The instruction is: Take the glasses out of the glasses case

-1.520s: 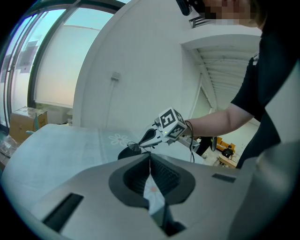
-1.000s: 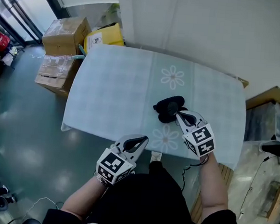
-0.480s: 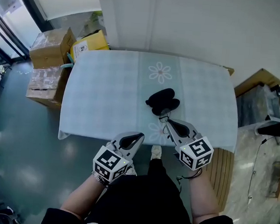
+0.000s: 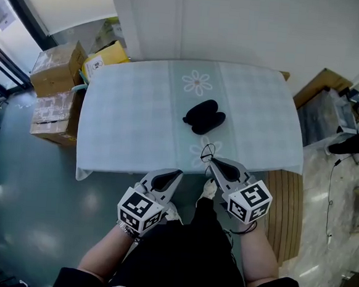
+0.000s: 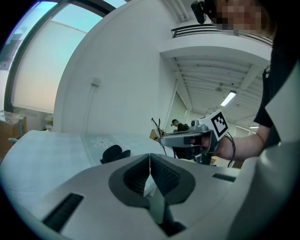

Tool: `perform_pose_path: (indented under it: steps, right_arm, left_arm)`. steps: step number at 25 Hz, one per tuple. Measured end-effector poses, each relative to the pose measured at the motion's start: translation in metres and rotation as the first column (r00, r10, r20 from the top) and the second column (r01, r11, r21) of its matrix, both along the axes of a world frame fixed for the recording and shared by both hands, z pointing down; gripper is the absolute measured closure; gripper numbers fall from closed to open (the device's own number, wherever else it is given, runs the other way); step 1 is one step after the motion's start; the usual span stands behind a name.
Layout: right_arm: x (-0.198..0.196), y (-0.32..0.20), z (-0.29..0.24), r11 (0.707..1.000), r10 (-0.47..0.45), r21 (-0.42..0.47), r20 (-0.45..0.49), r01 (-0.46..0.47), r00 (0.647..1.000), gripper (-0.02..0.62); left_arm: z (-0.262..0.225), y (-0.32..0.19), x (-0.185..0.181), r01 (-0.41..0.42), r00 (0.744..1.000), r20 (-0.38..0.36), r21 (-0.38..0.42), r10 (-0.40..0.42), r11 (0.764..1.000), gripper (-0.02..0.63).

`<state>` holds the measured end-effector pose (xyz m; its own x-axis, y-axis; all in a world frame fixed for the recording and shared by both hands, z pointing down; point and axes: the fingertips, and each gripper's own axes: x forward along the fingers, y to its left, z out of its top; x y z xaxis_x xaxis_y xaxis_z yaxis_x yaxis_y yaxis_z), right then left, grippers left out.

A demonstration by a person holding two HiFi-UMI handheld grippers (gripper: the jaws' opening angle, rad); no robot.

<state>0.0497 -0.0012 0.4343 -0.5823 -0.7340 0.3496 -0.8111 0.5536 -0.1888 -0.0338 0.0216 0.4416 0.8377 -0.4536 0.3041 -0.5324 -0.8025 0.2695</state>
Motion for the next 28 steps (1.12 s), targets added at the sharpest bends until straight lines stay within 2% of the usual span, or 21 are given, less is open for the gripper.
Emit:
perform_pose_path:
  steps: [10,17,28]
  right_arm:
    - [0.001,0.036,-0.001,1.0,0.017,0.003,0.047,-0.018,0.999,0.572]
    - [0.001,0.04,-0.006,1.0,-0.026,0.008,0.049,0.025,0.998,0.572]
    - [0.001,0.04,-0.008,0.999,-0.036,0.013,0.053,0.036,0.998,0.572]
  left_arm:
    - [0.001,0.022,0.003,0.001,1.0,0.007,0.006,-0.001,1.0,0.577]
    - [-0.004,0.02,0.01,0.031,1.0,0.003,0.012,-0.031,0.999,0.577]
    - [-0.004,0.015,0.012,0.037,0.999,0.003,0.012,-0.037,0.999,0.577]
